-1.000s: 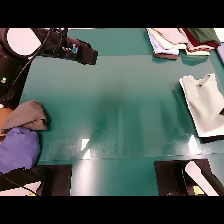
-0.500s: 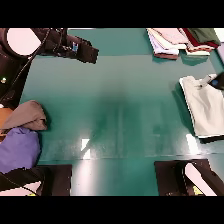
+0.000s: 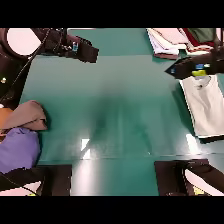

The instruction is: Fold the shirts.

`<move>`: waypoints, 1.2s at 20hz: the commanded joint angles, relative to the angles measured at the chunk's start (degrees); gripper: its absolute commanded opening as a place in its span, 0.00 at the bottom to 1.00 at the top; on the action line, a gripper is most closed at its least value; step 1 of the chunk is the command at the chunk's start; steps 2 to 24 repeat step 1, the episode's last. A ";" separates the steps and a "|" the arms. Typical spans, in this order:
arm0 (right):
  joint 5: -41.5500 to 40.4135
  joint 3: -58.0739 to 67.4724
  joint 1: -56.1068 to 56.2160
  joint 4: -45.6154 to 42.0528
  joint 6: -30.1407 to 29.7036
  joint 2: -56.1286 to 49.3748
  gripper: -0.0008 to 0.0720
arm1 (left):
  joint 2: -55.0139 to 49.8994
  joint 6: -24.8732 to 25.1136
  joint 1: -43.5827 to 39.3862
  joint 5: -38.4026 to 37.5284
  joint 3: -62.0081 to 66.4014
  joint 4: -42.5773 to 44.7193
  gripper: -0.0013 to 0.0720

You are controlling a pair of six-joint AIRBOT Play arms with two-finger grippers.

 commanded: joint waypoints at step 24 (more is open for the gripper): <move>-0.37 1.75 6.01 -0.22 -0.09 -2.47 0.03 | 0.02 -0.02 0.00 0.02 -0.02 0.02 0.05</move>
